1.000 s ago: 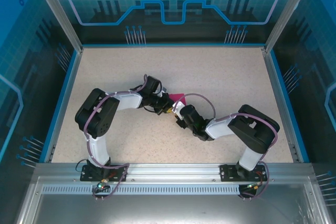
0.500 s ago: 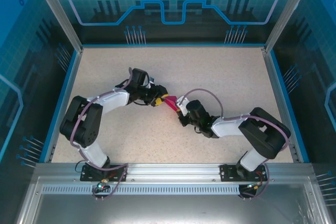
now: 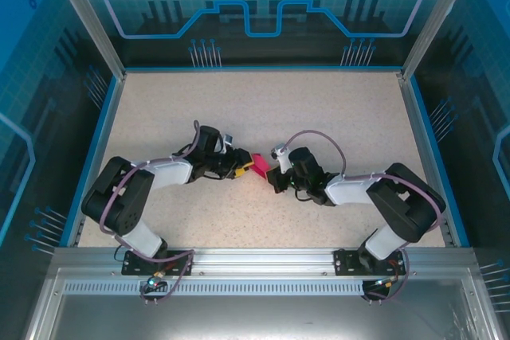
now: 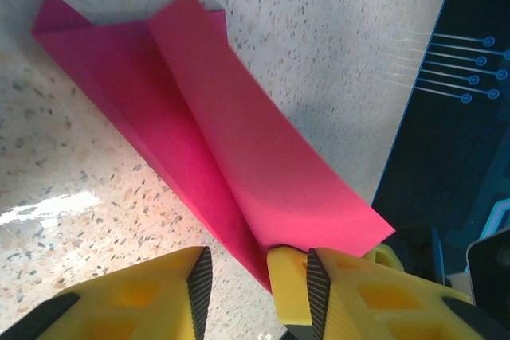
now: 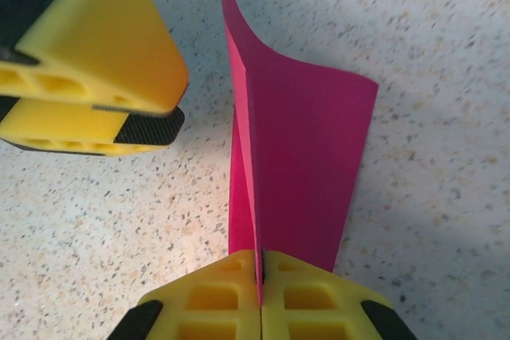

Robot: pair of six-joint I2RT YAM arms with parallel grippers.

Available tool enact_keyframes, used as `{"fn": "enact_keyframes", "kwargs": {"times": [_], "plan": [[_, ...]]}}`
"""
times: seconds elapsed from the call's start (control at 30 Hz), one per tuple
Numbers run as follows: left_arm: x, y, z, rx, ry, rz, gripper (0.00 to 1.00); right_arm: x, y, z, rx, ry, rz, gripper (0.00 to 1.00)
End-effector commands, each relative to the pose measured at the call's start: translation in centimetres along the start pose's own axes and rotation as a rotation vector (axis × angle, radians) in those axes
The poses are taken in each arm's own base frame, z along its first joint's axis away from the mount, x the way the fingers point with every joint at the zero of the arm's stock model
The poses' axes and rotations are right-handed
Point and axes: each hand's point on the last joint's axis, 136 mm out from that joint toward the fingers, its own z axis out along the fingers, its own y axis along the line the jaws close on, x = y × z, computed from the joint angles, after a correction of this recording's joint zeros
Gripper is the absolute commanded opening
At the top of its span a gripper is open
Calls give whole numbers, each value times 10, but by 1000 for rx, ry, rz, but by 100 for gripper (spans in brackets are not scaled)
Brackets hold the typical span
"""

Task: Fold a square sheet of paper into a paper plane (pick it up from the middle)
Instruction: Fold the wing for the fifth time at the center of the table.

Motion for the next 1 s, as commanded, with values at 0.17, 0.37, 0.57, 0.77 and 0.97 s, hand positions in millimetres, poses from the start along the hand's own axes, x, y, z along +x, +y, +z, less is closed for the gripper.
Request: {"fn": "enact_keyframes", "kwargs": {"times": [0.17, 0.37, 0.57, 0.77, 0.97], "plan": [[9, 3, 2, 55, -13, 31, 34, 7, 14, 15, -121, 73, 113, 3], [14, 11, 4, 50, -4, 34, 31, 12, 13, 23, -124, 100, 149, 3], [16, 18, 9, 38, 6, 33, 29, 17, 11, 26, -121, 128, 178, 6], [16, 12, 15, 70, 21, 39, 26, 22, 7, 28, -114, 151, 201, 13], [17, 6, 20, 95, 50, 51, 25, 27, 5, 30, -116, 172, 214, 15]]}}
